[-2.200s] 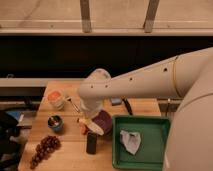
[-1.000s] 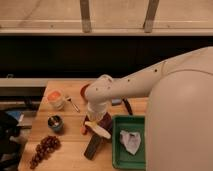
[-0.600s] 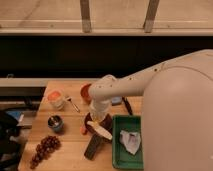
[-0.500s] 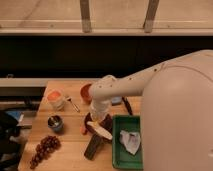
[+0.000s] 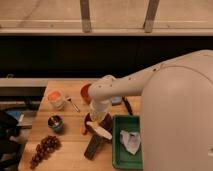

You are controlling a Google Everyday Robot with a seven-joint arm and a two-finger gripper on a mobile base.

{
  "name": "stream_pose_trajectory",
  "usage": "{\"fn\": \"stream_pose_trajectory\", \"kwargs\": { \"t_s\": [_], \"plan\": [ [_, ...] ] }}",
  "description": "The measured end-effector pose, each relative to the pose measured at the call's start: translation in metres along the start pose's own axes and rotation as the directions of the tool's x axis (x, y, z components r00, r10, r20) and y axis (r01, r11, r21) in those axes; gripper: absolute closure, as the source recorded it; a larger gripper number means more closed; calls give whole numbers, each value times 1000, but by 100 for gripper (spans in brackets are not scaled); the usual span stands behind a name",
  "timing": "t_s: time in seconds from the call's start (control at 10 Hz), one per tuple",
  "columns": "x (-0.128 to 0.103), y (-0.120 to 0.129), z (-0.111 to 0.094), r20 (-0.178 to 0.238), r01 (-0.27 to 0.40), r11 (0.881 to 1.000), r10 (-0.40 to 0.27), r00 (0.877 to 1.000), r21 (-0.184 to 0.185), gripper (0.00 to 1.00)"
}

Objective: Place banana in purple bowl

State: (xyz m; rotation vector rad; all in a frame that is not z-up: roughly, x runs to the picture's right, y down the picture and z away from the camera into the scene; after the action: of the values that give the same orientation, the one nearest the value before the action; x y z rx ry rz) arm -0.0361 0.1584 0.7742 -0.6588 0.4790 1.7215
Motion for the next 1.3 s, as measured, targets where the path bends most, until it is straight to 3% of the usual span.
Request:
{"fn": "stream_pose_trajectory", "kwargs": {
  "t_s": [0.1, 0.2, 0.7, 1.0, 1.3],
  "plan": [
    [-2, -3, -3, 3, -12, 1000, 12, 1000, -5, 26],
    [-3, -4, -5, 5, -20, 1000, 20, 1000, -8, 21],
    [-14, -12, -20, 38, -54, 998, 55, 998, -12, 20],
    [-36, -10, -43, 126, -96, 995, 96, 987, 0, 20],
    [-57, -17, -60, 191, -182, 983, 178, 965, 6, 20]
  ]
}}
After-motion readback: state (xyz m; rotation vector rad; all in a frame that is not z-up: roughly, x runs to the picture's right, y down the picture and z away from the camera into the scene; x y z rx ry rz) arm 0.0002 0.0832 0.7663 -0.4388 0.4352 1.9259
